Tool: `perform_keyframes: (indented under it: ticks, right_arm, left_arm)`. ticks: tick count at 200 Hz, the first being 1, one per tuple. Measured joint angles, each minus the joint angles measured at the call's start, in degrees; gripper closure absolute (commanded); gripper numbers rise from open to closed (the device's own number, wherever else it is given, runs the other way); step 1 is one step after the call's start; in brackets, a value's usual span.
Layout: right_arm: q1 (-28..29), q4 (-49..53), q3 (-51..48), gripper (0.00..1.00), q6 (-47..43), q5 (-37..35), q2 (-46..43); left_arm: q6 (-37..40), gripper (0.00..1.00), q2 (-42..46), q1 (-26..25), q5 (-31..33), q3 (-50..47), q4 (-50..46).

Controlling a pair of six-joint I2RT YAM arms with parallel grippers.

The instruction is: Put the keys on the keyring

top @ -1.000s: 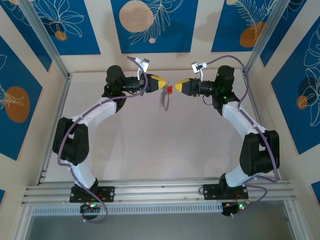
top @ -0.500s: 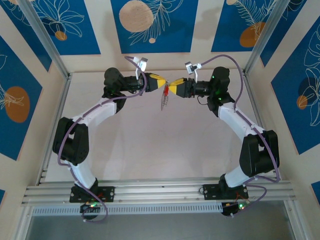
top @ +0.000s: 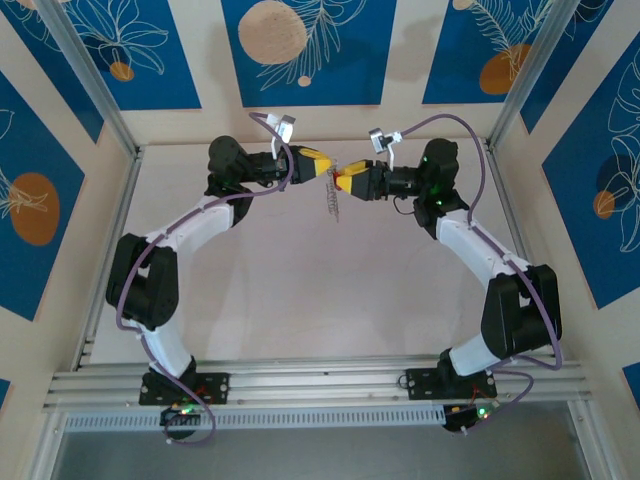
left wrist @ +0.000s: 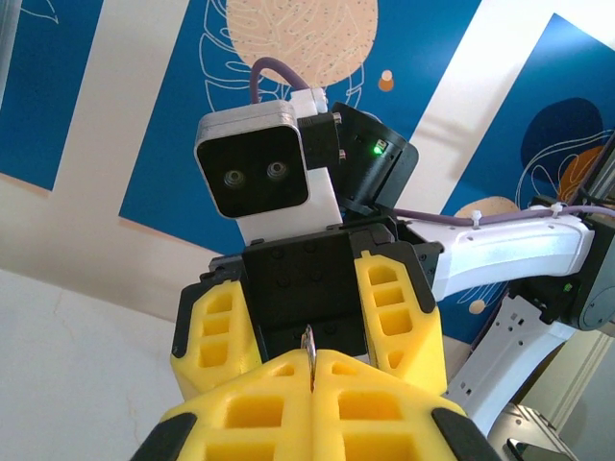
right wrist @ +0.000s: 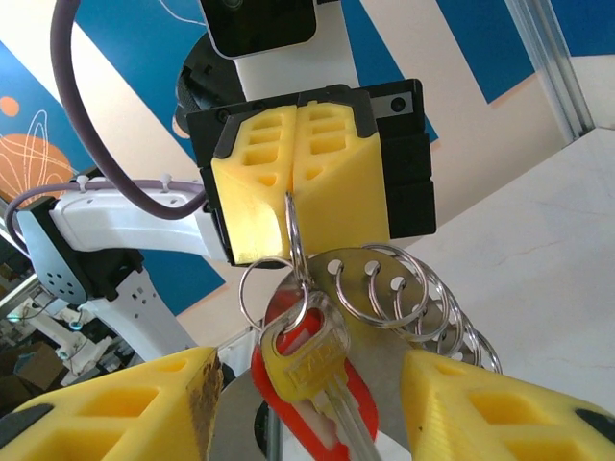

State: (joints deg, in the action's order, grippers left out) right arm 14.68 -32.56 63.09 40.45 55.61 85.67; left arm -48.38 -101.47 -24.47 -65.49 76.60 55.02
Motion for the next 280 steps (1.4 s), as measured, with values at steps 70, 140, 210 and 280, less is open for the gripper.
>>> perform_keyframes:
  ticks: [70, 140, 210, 280]
  right_arm:
    - [0.3, 0.2, -0.2, 0.61, -1.0, -1.5, -0.2]
    - [1.1, 2.1, -0.2, 0.89, -2.6, -2.9, -0.2]
    - [1.7, 2.6, -0.2, 1.0, -3.3, -3.7, -0.3]
    - [4.9, 3.6, 0.8, 1.0, -3.7, -4.2, 1.1]
  left_arm:
    - [-0.9, 1.0, 0.0, 0.0, 0.0, 0.0, 0.5]
    - [-1.9, 1.0, 0.0, 0.0, 0.2, 0.0, 1.6]
    - [-2.3, 1.0, 0.0, 0.0, 1.3, -0.4, 2.5]
    - [-2.3, 1.0, 0.0, 0.0, 2.3, -2.0, 3.1]
